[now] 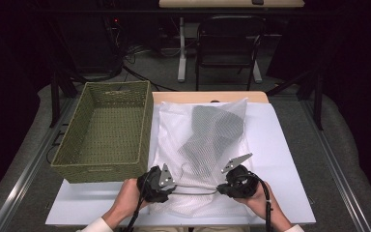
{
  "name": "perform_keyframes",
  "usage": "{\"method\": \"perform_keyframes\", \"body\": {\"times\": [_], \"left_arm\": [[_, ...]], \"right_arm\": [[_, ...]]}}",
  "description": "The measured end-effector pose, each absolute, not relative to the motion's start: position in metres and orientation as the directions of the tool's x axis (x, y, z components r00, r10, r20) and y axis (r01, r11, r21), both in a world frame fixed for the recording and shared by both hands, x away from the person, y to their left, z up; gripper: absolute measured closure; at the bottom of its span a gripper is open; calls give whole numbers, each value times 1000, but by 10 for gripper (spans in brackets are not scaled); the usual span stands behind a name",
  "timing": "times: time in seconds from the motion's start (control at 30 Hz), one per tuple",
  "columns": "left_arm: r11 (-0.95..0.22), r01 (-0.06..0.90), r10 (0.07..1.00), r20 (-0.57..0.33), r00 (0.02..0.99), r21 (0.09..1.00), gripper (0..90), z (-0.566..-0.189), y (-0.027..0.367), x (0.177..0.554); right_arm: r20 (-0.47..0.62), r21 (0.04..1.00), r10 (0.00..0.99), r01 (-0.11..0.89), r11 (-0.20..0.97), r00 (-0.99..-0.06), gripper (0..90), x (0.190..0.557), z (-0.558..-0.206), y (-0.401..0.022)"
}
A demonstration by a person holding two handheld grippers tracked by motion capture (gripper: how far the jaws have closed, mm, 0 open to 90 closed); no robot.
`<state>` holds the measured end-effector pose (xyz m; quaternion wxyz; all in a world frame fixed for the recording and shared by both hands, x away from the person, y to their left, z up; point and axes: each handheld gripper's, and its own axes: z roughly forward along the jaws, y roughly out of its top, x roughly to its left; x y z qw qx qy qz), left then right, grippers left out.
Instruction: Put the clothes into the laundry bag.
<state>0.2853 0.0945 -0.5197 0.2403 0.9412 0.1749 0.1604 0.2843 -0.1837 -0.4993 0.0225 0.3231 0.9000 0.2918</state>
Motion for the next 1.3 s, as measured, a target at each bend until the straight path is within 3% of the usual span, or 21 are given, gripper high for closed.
{"method": "perform_keyframes", "body": {"times": [0.1, 0.17, 0.47, 0.6, 0.7, 0.83, 1.0, 1.13, 1.3], "left_arm": [[-833, 226, 366, 197, 910, 505, 774, -526, 92, 289], [-833, 231, 351, 156, 924, 503, 889, -527, 92, 290], [-825, 237, 302, 46, 952, 512, 900, -522, 100, 279], [-852, 240, 300, 58, 952, 465, 898, -528, 96, 279], [-850, 265, 316, 39, 948, 456, 785, -529, 97, 280], [-811, 332, 386, 16, 922, 482, 523, -518, 112, 276], [-733, 407, 487, 2, 873, 545, 331, -506, 133, 264], [-709, 456, 542, 2, 840, 537, 254, -506, 146, 257], [-736, 456, 532, 11, 847, 501, 297, -514, 146, 243]], "right_arm": [[151, 538, 595, 571, 620, -789, 881, 284, -499, -184], [159, 535, 597, 577, 617, -786, 881, 284, -499, -184], [162, 517, 586, 574, 635, -794, 877, 281, -504, -189], [135, 484, 592, 574, 660, -794, 862, 284, -517, -187], [93, 448, 596, 568, 690, -797, 784, 288, -527, -182], [81, 461, 590, 555, 692, -803, 536, 287, -524, -188], [33, 516, 602, 529, 674, -798, 226, 283, -510, -192], [8, 544, 595, 503, 672, -804, 148, 279, -504, -190], [-13, 570, 592, 480, 667, -806, 148, 275, -499, -185]]}}
